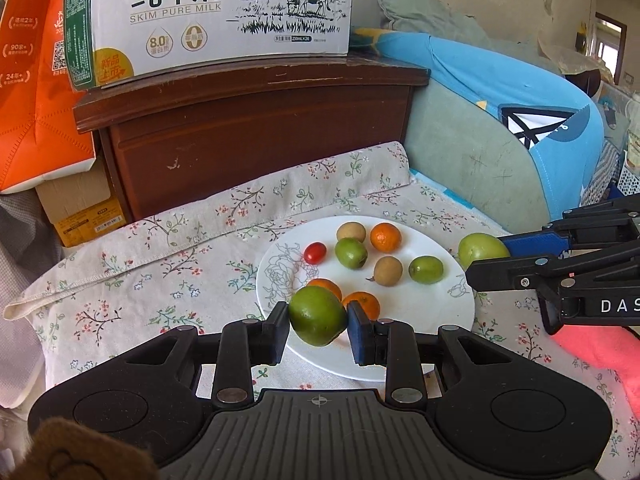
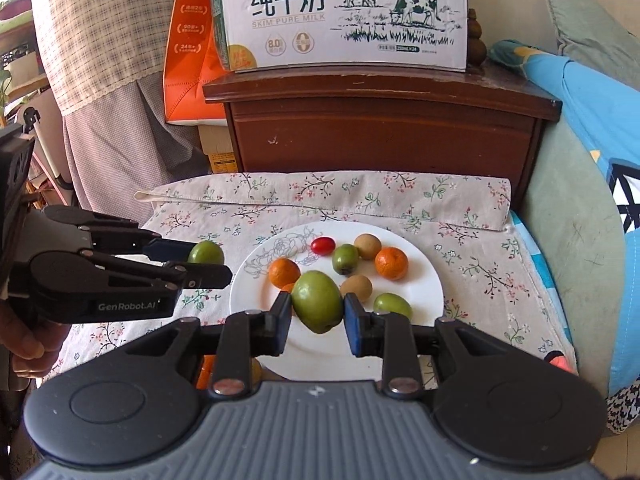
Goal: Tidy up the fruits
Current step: 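Carry both green jujubes onto the plate and open both tools to release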
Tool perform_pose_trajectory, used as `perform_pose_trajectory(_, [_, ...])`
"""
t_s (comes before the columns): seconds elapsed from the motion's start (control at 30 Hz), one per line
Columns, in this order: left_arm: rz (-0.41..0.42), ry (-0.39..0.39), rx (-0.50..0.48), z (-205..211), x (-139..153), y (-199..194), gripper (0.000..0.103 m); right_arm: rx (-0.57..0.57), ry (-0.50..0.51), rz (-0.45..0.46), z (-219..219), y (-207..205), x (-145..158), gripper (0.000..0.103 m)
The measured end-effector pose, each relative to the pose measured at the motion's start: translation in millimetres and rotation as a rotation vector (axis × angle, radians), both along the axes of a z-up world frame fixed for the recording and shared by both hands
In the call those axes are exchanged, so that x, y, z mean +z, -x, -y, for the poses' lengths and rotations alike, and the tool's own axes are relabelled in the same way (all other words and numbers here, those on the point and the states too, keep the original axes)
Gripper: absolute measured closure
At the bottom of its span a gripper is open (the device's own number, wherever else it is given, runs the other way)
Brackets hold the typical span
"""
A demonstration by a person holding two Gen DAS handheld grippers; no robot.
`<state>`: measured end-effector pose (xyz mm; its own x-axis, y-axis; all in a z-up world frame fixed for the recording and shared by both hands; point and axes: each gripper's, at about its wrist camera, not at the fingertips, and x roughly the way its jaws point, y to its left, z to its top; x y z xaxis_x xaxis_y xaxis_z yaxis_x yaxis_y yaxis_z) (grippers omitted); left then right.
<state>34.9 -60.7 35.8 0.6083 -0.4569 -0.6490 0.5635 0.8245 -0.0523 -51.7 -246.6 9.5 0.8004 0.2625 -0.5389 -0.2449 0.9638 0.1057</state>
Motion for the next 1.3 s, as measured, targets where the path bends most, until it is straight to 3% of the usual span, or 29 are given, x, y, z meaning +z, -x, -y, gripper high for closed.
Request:
perform_pose_trajectory(1.07, [-0.099,-0.001,0.032,28.6,-24.7,-18.8,0.075,-0.076,-0.045,-0.148,6.3,-40.0,-32.2,0.075])
perform_pose_trajectory(1.3, [-0.09,0.014,0.059,26.6,-18.9,-19.4,0.073,-0.104,-0.073,-0.139,11.2,-41.0,-30.0,0.073])
